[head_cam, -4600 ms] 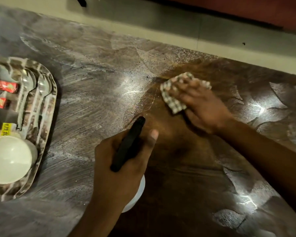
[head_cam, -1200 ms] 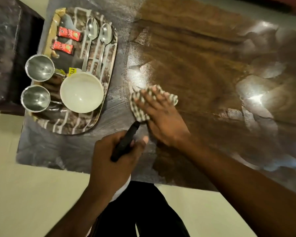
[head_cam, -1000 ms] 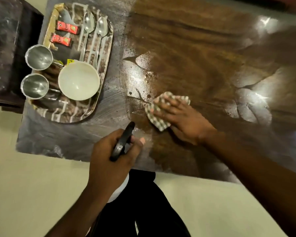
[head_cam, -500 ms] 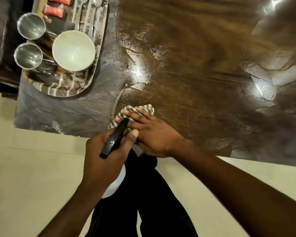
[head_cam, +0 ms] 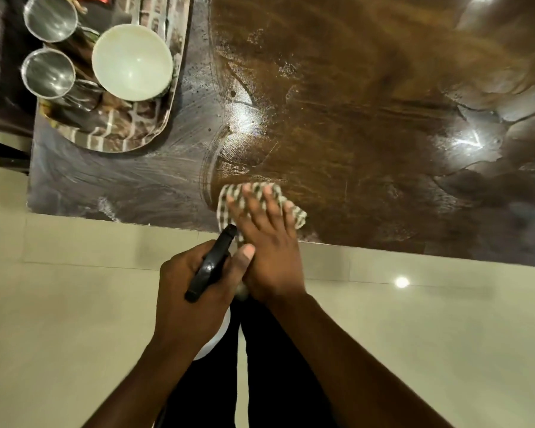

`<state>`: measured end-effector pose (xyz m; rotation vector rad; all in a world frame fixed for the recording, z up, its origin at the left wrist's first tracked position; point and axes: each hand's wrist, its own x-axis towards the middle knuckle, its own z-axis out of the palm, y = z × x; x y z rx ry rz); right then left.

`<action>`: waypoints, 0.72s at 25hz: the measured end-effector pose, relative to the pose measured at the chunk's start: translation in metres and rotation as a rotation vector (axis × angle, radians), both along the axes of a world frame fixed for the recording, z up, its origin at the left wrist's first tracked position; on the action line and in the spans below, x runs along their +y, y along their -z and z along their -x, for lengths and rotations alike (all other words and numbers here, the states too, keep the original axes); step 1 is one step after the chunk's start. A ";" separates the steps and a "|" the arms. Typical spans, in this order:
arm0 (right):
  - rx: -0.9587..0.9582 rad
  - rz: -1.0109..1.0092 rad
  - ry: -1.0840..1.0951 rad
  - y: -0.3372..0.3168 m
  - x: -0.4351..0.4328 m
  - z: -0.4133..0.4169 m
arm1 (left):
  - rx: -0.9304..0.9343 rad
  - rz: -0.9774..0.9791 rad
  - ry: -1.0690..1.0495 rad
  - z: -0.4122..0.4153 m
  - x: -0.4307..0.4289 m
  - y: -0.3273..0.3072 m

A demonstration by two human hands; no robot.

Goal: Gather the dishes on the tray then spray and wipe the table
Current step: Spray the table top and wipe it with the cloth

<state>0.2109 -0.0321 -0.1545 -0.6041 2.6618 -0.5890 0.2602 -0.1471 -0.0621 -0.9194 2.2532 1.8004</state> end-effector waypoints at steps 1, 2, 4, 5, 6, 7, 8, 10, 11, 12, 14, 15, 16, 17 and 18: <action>0.029 -0.012 -0.150 0.001 0.017 -0.007 | 0.005 -0.001 0.021 -0.002 0.000 -0.002; 0.063 -0.028 -0.236 0.004 0.041 -0.008 | 0.004 0.004 0.054 -0.003 -0.003 -0.003; 0.095 -0.076 -0.164 0.004 0.096 -0.009 | -0.029 0.013 0.136 -0.006 -0.011 -0.003; 0.098 -0.093 -0.012 0.005 0.127 -0.009 | -0.053 0.007 0.149 -0.007 -0.015 -0.003; 0.093 -0.097 0.196 0.005 0.157 -0.010 | -0.073 -0.002 0.141 -0.007 -0.018 -0.003; 0.095 -0.091 0.421 0.004 0.181 -0.009 | -0.085 -0.010 0.127 -0.007 -0.022 -0.003; 0.117 -0.086 0.632 0.004 0.197 -0.008 | -0.096 -0.019 0.114 -0.006 -0.024 -0.003; 0.142 -0.085 0.941 0.007 0.199 0.001 | -0.110 -0.031 0.099 -0.003 -0.027 -0.003; 0.133 -0.087 1.009 0.009 0.187 0.006 | -0.108 -0.023 0.101 -0.003 -0.028 -0.001; 0.132 -0.089 1.002 0.010 0.165 0.011 | -0.104 0.002 0.105 -0.003 -0.029 0.000; 0.125 -0.077 0.844 0.007 0.106 0.012 | -0.084 0.069 0.102 -0.002 -0.030 0.002; 0.095 -0.057 0.705 0.004 0.073 0.009 | -0.080 0.087 0.090 -0.003 -0.030 0.003; 0.054 -0.030 0.526 0.000 0.043 0.007 | -0.076 0.092 0.076 -0.003 -0.031 0.003; 0.006 -0.006 0.309 -0.003 0.017 0.007 | -0.073 0.086 0.061 -0.003 -0.032 0.001; -0.032 0.003 0.056 -0.006 0.000 0.011 | -0.065 0.079 0.047 -0.004 -0.034 0.001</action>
